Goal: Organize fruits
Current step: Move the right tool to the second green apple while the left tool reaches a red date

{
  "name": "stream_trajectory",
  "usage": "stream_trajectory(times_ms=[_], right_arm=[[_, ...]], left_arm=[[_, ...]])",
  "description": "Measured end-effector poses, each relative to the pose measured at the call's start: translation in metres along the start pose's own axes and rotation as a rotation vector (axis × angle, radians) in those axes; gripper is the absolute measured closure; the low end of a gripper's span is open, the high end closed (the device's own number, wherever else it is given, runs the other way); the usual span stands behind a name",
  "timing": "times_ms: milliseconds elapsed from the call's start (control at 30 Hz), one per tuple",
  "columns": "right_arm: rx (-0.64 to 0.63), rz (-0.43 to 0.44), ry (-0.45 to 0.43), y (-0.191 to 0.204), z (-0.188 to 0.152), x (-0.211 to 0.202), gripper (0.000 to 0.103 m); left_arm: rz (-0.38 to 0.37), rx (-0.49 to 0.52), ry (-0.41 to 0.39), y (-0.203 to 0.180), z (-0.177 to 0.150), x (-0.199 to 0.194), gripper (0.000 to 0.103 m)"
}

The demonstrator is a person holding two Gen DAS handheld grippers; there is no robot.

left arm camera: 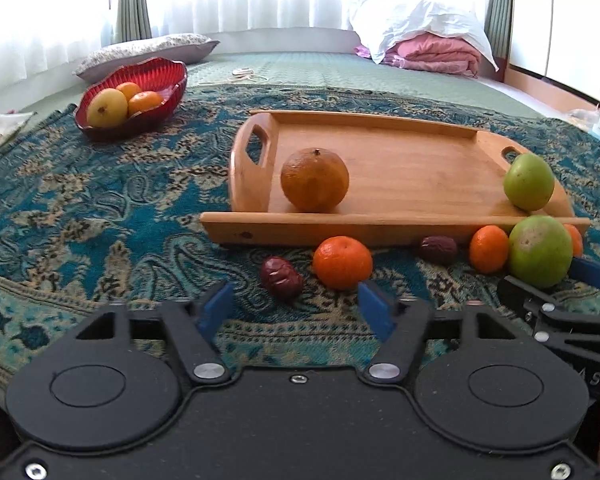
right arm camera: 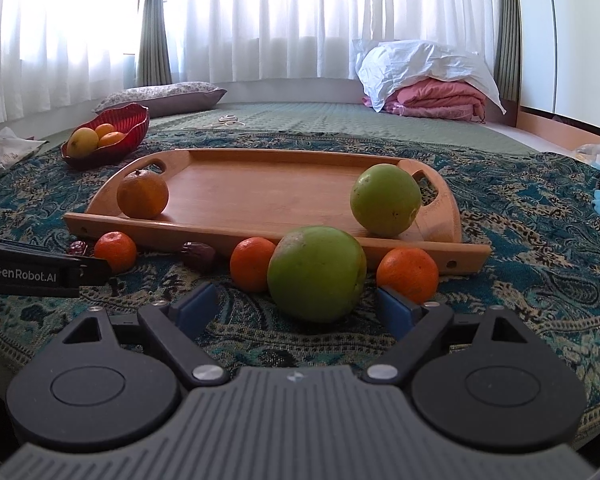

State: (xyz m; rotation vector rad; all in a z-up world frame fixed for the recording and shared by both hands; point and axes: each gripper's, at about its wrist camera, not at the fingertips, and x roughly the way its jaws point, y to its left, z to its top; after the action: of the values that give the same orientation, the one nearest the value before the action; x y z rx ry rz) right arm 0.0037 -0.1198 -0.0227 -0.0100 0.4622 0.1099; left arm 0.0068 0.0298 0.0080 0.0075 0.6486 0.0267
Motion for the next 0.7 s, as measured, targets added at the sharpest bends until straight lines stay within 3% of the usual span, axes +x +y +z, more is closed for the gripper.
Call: stream_trajectory(times_ms=[67,267,700], right_arm=[[0.006,-0.005,-0.007,0.0,0.0,-0.001,0.017],[0.029,-0.028,-0.002,-0.002,0.001,0.0,0.036],[0.074,-0.042,0.032,-0.008,0.004,0.014,0.04]], left_arm=[[0.013,0.006,-0.005,0.001,-0.001,-0.001,0.057],[0.03,-0.03,-0.013,0.007,0.002,0.0,0.069],[0.031,-0.053,-0.024,0.01,0.005,0.015,0.08]])
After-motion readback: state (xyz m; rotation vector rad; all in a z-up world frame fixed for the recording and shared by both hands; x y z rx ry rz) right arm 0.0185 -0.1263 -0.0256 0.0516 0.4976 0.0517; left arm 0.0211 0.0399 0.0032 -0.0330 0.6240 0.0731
